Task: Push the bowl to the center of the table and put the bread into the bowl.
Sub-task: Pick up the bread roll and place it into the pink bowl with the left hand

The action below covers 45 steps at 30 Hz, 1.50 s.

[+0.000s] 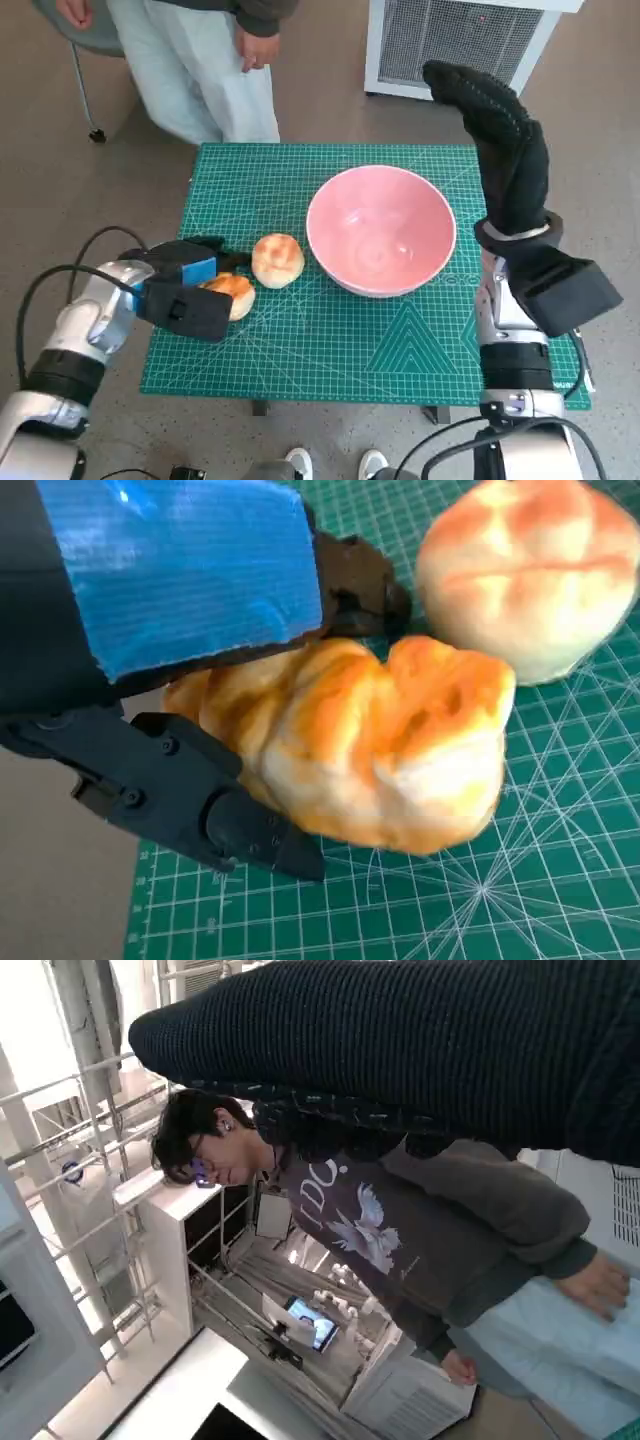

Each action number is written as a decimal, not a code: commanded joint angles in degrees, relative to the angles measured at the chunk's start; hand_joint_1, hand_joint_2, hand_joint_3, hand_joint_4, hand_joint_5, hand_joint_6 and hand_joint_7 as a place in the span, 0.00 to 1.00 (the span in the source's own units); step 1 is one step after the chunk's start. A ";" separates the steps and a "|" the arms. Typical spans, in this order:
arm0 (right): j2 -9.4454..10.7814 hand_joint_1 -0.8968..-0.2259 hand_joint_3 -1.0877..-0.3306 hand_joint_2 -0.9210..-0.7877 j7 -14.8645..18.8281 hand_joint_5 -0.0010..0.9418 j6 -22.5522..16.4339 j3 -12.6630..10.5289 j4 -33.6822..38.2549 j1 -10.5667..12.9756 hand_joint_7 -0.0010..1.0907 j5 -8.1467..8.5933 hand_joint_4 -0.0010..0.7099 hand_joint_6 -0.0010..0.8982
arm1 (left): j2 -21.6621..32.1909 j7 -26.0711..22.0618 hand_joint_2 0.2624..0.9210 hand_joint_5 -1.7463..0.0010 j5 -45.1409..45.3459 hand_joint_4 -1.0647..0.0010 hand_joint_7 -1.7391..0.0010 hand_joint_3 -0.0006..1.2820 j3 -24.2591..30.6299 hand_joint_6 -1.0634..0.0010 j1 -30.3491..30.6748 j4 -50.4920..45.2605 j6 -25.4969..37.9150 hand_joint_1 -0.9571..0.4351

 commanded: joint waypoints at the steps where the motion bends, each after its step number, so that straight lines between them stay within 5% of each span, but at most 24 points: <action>1: -0.32 0.19 0.40 0.00 -0.01 0.01 0.83 -0.40 -0.19 1.47 0.61 0.59 0.39 0.03 | -1.38 2.42 0.81 0.97 1.15 0.61 0.82 0.02 -1.84 0.51 1.53 3.90 -1.00 0.61; 3: -0.34 0.19 0.40 0.00 -0.08 0.01 0.88 -0.45 -0.33 1.58 0.61 0.57 0.39 0.03 | -1.08 3.84 0.90 0.93 0.72 0.43 0.55 0.06 -1.68 0.46 1.89 4.48 -2.32 0.52; 5: -0.36 0.19 0.41 0.00 -0.21 0.00 0.97 -0.47 -0.54 1.69 0.61 0.48 0.39 0.03 | -0.34 4.96 0.96 0.63 0.12 0.37 0.38 0.05 -1.27 0.42 2.44 4.26 -3.90 0.62; 8: -0.39 0.19 0.41 0.00 -0.37 0.00 1.17 -0.51 -0.88 1.84 0.61 0.31 0.38 0.03 | 1.10 5.28 0.96 0.47 -1.13 0.30 0.35 0.05 -0.30 0.40 3.48 2.34 -5.45 0.67; 12: -0.52 0.19 0.41 0.00 -0.52 0.00 1.36 -0.60 -0.94 1.87 0.60 0.13 0.38 0.03 | 3.50 1.94 0.96 0.39 -4.84 0.29 0.35 0.05 2.55 0.38 5.42 -4.42 -4.97 0.68; 22: -0.58 0.19 0.40 0.00 -1.15 0.00 1.60 -0.63 -1.34 2.00 0.60 -0.62 0.38 0.04 | 8.57 -7.38 0.96 0.38 -14.47 0.27 0.34 0.05 13.44 0.38 8.82 -27.26 3.46 0.69; 31: -1.05 0.19 0.40 0.00 -0.82 0.00 2.10 -0.82 -2.15 2.18 0.59 -0.25 0.39 0.03 | 7.25 -7.02 0.97 0.38 -16.45 0.29 0.31 0.06 21.28 0.41 6.47 -43.17 13.09 0.69; 38: -1.51 0.19 0.40 0.00 -0.28 0.00 2.25 -1.15 -2.18 2.23 0.59 0.33 0.39 0.04 | 2.63 -6.04 0.98 0.38 -15.18 0.32 0.29 0.06 20.18 0.42 0.31 -50.46 20.00 0.69; 45: -1.91 0.22 0.39 0.00 0.36 0.00 1.81 -1.34 -1.83 2.21 0.59 0.94 0.39 0.04 | -5.43 -2.52 1.00 0.35 -15.20 0.36 0.28 0.07 14.63 0.44 -8.46 -46.02 15.94 0.69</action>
